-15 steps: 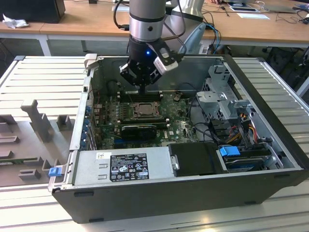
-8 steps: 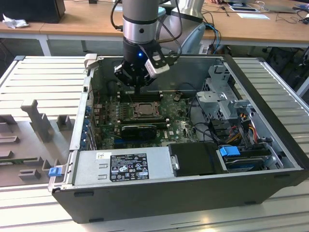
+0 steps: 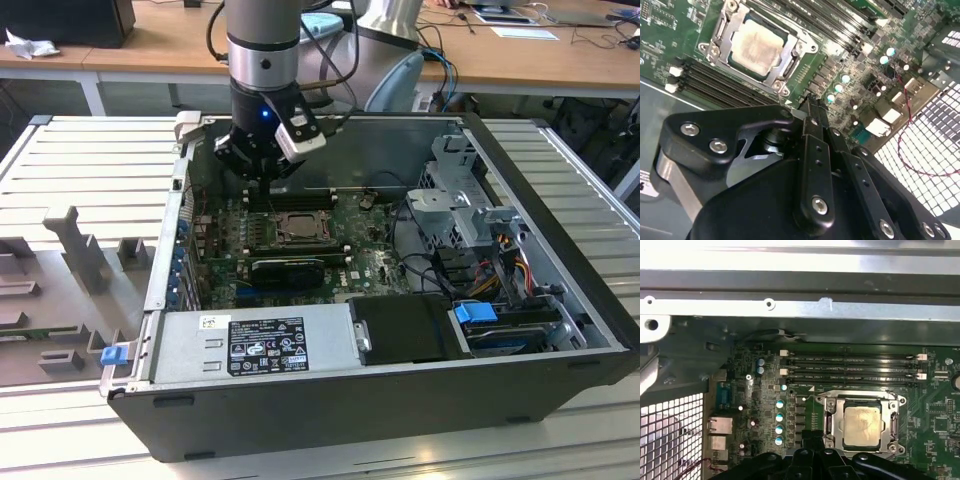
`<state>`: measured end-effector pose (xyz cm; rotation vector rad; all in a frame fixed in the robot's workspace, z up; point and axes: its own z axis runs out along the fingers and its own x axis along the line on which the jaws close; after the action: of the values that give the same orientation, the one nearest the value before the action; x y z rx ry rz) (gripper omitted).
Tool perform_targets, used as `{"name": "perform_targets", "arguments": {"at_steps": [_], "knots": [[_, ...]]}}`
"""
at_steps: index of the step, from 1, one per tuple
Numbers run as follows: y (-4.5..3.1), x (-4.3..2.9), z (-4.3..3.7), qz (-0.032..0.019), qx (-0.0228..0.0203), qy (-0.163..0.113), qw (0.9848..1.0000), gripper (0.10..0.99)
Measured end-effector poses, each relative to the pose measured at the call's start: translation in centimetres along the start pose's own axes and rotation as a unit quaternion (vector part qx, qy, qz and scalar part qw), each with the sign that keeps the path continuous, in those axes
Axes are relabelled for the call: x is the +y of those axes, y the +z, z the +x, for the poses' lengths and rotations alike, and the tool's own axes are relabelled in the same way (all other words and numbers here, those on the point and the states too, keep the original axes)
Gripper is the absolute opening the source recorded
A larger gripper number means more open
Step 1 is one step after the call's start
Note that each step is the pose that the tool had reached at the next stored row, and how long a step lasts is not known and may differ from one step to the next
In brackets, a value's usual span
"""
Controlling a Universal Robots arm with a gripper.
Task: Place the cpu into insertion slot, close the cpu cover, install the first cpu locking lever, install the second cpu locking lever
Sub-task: 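Install the first cpu locking lever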
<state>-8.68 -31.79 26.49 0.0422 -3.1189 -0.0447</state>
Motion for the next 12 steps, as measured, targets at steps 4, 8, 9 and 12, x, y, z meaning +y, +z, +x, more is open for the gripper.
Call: {"name": "perform_targets", "arguments": {"at_steps": [4,8,9,12], "knots": [[0.02,0.17,0.49,0.0,0.0001,0.0,1.0,0.106],[0.04,0.52,0.92,0.0,0.0,0.0,1.0,0.106],[0.05,0.62,1.0,0.0,0.0001,0.0,1.0,0.106],[0.08,1.28,1.36,0.0,0.0,0.0,1.0,0.106]]}}
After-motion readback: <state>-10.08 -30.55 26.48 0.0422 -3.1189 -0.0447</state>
